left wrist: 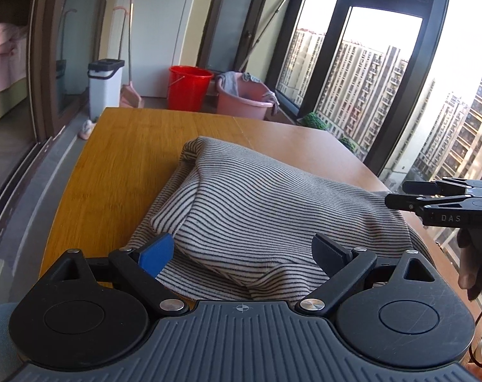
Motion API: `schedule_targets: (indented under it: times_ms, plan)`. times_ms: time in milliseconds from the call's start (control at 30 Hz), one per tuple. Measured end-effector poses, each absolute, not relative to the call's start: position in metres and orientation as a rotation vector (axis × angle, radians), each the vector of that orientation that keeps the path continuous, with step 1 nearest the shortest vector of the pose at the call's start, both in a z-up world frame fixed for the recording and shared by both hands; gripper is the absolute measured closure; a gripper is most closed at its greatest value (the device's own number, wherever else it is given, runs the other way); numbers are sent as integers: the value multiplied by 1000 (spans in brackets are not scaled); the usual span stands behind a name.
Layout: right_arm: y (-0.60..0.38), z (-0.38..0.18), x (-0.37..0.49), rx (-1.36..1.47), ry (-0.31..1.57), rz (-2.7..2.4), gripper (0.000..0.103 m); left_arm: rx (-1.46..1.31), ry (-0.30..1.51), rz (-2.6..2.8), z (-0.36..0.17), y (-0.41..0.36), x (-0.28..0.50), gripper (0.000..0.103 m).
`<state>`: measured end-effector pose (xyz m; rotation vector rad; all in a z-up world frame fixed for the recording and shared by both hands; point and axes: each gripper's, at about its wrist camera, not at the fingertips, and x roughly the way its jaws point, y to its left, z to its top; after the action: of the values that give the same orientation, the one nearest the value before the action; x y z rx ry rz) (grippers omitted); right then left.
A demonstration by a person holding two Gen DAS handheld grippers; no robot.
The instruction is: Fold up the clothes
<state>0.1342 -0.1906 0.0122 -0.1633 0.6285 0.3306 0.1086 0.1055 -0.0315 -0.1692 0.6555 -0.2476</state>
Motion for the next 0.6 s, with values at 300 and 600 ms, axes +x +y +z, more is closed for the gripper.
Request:
schedule_targets:
  times_ms: [300, 600]
  plan:
    - [-194, -13, 120, -123, 715, 340, 40, -145, 672, -310, -33, 83, 101, 5]
    - [-175, 23, 82, -242, 667, 436, 36, -153, 689, -339, -40, 79, 105, 5]
